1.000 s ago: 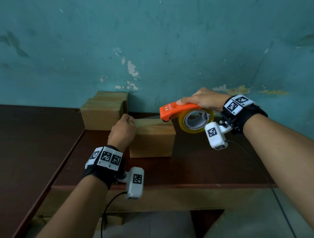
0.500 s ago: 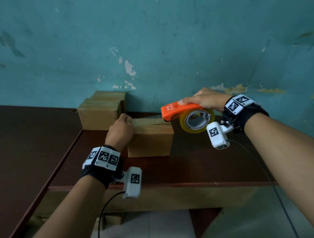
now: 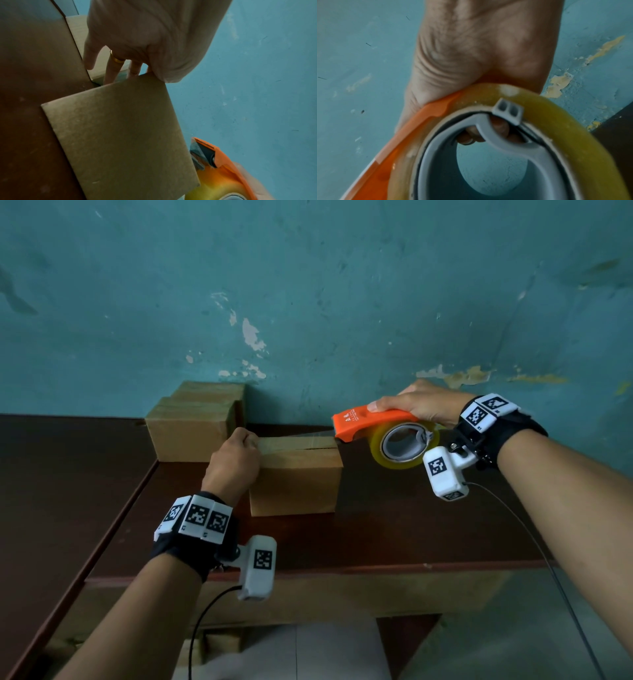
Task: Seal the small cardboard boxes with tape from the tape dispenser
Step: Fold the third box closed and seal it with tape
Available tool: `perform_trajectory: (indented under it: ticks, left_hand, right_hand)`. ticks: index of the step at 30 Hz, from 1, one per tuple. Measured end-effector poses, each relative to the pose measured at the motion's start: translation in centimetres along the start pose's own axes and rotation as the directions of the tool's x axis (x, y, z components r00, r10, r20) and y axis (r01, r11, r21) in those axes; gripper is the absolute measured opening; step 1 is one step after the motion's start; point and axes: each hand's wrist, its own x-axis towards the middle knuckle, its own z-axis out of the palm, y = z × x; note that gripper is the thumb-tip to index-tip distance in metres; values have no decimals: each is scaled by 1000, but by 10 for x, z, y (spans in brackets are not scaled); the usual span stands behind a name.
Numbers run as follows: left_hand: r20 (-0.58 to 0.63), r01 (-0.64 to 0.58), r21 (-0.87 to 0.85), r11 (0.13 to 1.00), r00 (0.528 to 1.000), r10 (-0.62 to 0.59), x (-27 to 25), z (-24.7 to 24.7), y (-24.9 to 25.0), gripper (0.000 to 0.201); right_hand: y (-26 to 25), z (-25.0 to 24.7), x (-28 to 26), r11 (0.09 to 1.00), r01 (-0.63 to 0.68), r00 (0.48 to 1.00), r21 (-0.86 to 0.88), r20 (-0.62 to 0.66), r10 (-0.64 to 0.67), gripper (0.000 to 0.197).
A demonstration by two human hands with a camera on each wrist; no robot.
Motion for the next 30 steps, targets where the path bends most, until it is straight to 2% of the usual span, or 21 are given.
perform_trajectory:
  ticks: [2, 6, 14, 20, 30]
  left_hand:
    - [-9, -1, 13, 1000, 1000, 1, 1, 1, 0, 28]
    - [-13, 2, 1, 1000, 1000, -2, 3, 3, -1, 28]
    - [-11, -11, 27, 1000, 1000, 11, 6, 3, -2, 23]
    - [-14, -21, 18, 1000, 1000, 22, 5, 3, -2, 24]
    - [0, -27, -12, 1000, 1000, 27, 6, 4, -3, 28]
  right_hand:
    - [5, -1, 0, 1000, -8, 1000, 0, -6, 8, 100]
    - [15, -5, 1, 999, -20, 1000, 41, 1, 20, 102]
    - [25, -10, -5, 998, -16, 1000, 63, -7, 16, 87]
    - [46, -20, -9, 993, -50, 998, 107, -28, 54, 127]
    - [64, -15, -8, 998, -55, 998, 28, -17, 56, 128]
